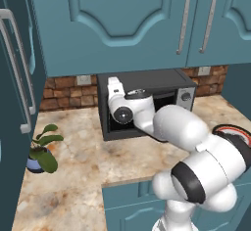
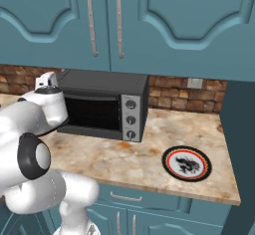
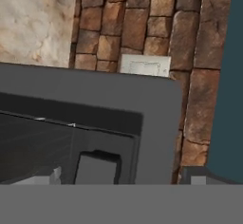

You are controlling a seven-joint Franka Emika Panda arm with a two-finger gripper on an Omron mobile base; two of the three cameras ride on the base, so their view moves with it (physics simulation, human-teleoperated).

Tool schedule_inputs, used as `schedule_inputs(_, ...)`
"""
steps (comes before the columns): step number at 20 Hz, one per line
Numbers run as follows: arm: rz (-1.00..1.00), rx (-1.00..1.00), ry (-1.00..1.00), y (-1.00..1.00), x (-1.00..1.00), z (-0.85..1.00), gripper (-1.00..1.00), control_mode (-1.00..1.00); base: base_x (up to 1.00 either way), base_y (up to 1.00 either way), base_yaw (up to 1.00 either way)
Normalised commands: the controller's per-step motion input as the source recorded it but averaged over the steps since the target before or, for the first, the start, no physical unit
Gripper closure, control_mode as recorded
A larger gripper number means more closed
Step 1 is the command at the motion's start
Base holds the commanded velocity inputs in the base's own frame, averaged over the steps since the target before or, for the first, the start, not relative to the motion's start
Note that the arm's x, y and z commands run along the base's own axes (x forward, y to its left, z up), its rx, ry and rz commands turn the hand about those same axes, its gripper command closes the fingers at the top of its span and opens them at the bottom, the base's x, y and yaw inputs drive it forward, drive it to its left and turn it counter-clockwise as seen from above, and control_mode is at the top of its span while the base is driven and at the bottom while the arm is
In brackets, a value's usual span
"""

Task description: Pull the toaster oven rack outwards. Pick up the baguette from the plate and place it on the toaster oven rack. Close the toaster oven door fully and set the temperature to the lowest setting.

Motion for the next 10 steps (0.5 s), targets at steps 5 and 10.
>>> schedule_inputs(5,-0.01,0.0,0.07,0.85,-0.42,0.02,-1.0,-1.0,0.0,0.0,0.0)
schedule_inputs(10,-0.08,0.03,0.11,0.74,-0.48,0.14,-1.0,-1.0,0.0,0.0,0.0)
